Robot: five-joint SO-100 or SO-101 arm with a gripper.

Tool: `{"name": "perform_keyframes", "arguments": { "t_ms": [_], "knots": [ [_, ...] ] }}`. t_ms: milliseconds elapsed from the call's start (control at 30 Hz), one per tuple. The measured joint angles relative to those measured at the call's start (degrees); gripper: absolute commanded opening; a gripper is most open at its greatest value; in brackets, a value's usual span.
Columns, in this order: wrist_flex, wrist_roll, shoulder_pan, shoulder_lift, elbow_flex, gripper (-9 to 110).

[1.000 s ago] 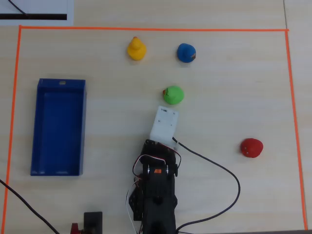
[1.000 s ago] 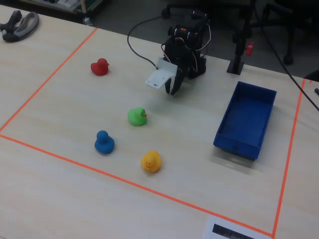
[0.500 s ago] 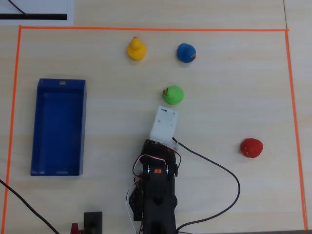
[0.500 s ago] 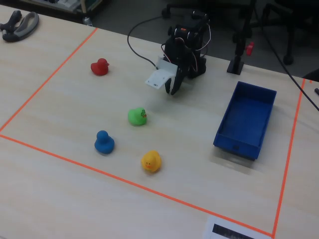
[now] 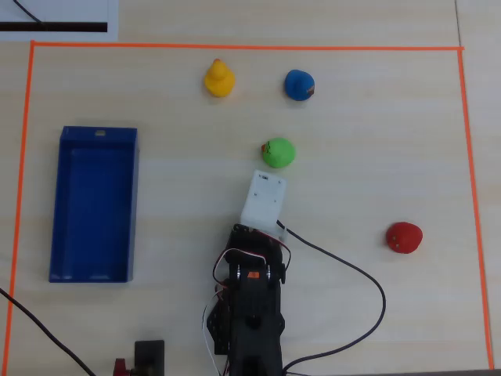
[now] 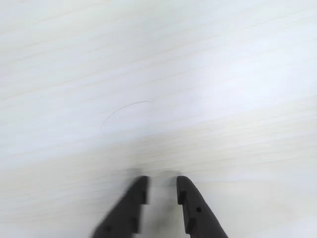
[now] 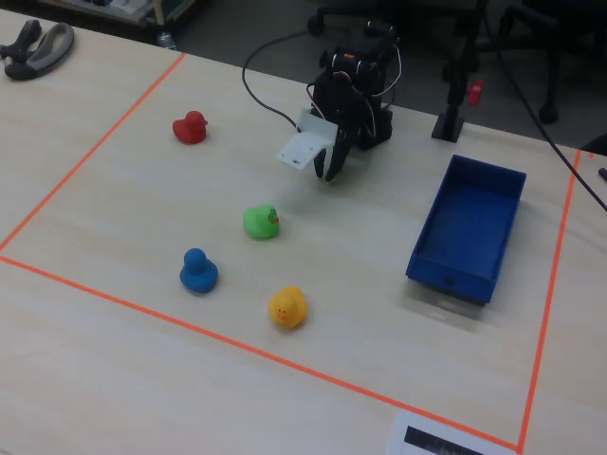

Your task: Grasp red duck and put it into box.

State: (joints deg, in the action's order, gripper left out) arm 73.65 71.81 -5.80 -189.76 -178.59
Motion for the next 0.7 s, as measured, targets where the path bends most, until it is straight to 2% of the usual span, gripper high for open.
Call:
{"name": "perform_keyframes", "arguments": {
  "t_ms": [167, 400, 567, 700],
  "knots": [
    [0.0, 0.0, 0.0, 0.0, 0.0, 1],
    [0.0, 0.3, 0.0, 0.0, 0.1, 0],
    [4.4, 3.3, -9.7, 0.1, 9.1, 20],
    [3.9, 8.1, -18.6, 4.7, 26.5, 25]
  ]
}}
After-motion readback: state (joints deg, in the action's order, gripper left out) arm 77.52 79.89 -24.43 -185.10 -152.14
